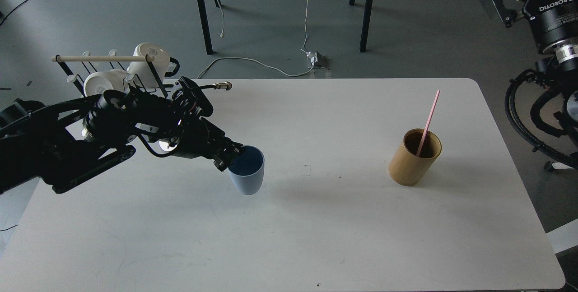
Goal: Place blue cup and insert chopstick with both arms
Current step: 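Lift the blue cup upright and carry it toward the table center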
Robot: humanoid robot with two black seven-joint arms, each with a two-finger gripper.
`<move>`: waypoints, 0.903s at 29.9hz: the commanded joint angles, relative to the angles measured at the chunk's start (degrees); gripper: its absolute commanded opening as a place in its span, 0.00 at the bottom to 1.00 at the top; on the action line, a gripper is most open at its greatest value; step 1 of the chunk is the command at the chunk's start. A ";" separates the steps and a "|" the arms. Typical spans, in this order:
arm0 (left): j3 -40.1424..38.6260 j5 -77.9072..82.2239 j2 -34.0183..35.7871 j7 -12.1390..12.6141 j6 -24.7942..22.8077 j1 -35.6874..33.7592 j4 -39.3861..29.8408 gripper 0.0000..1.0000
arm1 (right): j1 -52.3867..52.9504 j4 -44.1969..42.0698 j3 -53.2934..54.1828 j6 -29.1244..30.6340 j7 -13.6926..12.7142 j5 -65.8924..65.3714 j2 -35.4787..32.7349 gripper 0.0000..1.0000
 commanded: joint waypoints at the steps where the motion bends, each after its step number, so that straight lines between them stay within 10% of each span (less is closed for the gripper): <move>1: 0.01 0.04 -1.81 1.70 0.01 -0.63 0.55 0.02 | -0.08 -0.06 -0.21 0.00 0.00 0.00 0.00 1.00; 18: 0.18 0.04 -14.46 10.66 0.01 -1.51 5.03 0.07 | -0.35 -0.06 0.05 0.00 0.00 0.00 -2.02 1.00; 27: 2.20 0.04 -16.40 10.93 0.01 -1.16 6.70 0.07 | -0.44 -0.06 0.05 0.00 0.00 0.00 -2.02 1.00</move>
